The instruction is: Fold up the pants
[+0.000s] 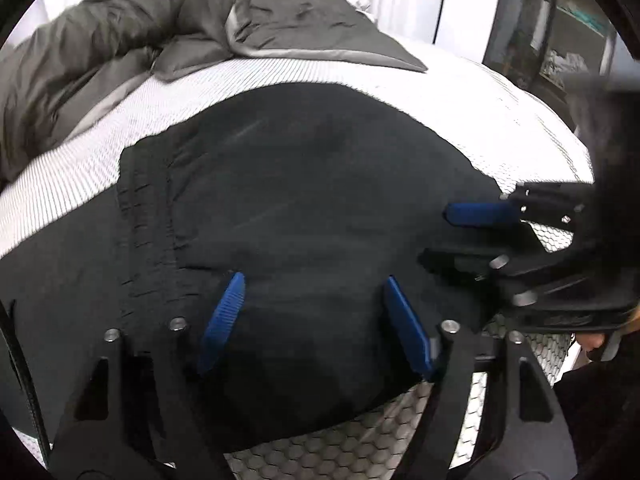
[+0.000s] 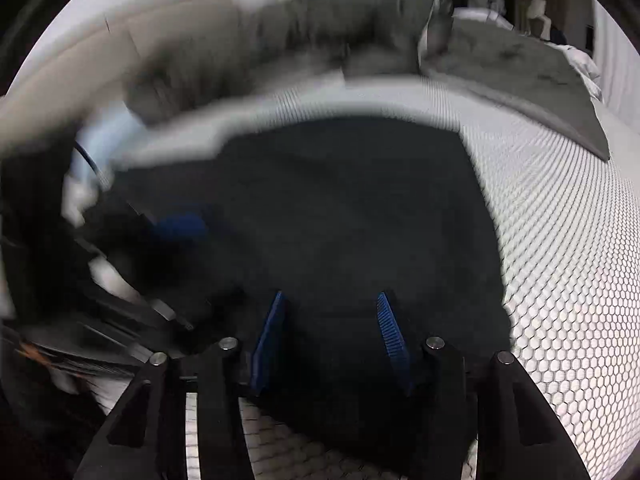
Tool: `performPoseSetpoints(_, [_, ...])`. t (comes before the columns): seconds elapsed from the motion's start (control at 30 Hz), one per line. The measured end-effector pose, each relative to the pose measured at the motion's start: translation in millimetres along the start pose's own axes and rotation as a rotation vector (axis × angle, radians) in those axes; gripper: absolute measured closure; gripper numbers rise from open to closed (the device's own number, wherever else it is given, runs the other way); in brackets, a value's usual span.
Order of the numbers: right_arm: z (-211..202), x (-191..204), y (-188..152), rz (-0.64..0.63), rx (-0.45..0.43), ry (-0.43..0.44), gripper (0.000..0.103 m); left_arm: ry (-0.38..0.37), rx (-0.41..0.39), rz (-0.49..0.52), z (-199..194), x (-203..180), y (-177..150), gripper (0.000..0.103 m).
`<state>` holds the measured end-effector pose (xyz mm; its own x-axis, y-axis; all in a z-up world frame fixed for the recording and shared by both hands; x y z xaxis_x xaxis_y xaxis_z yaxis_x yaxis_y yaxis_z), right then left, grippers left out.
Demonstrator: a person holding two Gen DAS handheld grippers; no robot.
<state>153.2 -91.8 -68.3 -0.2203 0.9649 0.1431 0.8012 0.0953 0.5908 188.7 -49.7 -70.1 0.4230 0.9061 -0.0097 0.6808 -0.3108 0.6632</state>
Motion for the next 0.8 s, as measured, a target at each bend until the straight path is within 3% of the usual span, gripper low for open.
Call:
performPoseSetpoints(0.03, [6, -5, -5, -0.019, 0.014, -0.05, 0.055, -0.024, -0.005, -0.031, -3, 9, -1, 0.042])
performPoseSetpoints(0.17, [-13, -36, -9, -0.004, -0.024, -0.178, 0.054, -0.025, -0.022, -0.11, -16, 34, -11, 0.042])
performPoseSetpoints(0.3, [-38, -71, -23, 0.101, -0.041, -0.131, 0.054, 0.01, -0.031, -0.103, -28, 40, -12, 0.042])
performPoseSetpoints(0.4, [-54, -60, -9, 0.122, -0.108, -0.059, 0.054, -0.029, -0.114, -0.096, -48, 35, 10, 0.042])
performPoseSetpoints(0.47, [-49, -38, 7, 0.108, -0.12, -0.005, 0.053, -0.01, -0.099, -0.067, -41, 32, 24, 0.042])
performPoseSetpoints(0.53, [-27, -19, 23, 0.072, -0.087, 0.005, 0.052, 0.006, -0.066, -0.046, -22, 30, 36, 0.042])
performPoseSetpoints(0.57, [-9, -12, 28, 0.05, -0.048, -0.006, 0.052, 0.026, -0.011, -0.038, -2, 36, 37, 0.044])
performPoseSetpoints(0.63, [18, -3, 27, 0.022, 0.037, -0.032, 0.053, 0.042, 0.047, -0.048, 18, 44, 33, 0.057])
performPoseSetpoints(0.73, [30, -3, 32, 0.0, 0.058, -0.015, 0.053, -0.021, -0.001, -0.058, 13, 54, 28, 0.059])
performPoseSetpoints(0.8, [21, -21, 36, 0.018, 0.061, -0.078, 0.053, -0.064, -0.016, -0.112, 11, 64, 26, 0.059])
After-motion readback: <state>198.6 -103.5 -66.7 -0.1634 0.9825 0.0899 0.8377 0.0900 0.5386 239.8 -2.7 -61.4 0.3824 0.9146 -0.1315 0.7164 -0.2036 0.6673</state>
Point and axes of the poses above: each gripper's, at about its wrist camera, not at the fingertips, and z roughly the way its jaws point, x to its left, y to its top, the point moved 6 cm from there along z, roughly the way its jaws point, and after that the axes turned 5 degrees about z, right-handed, at the moved point
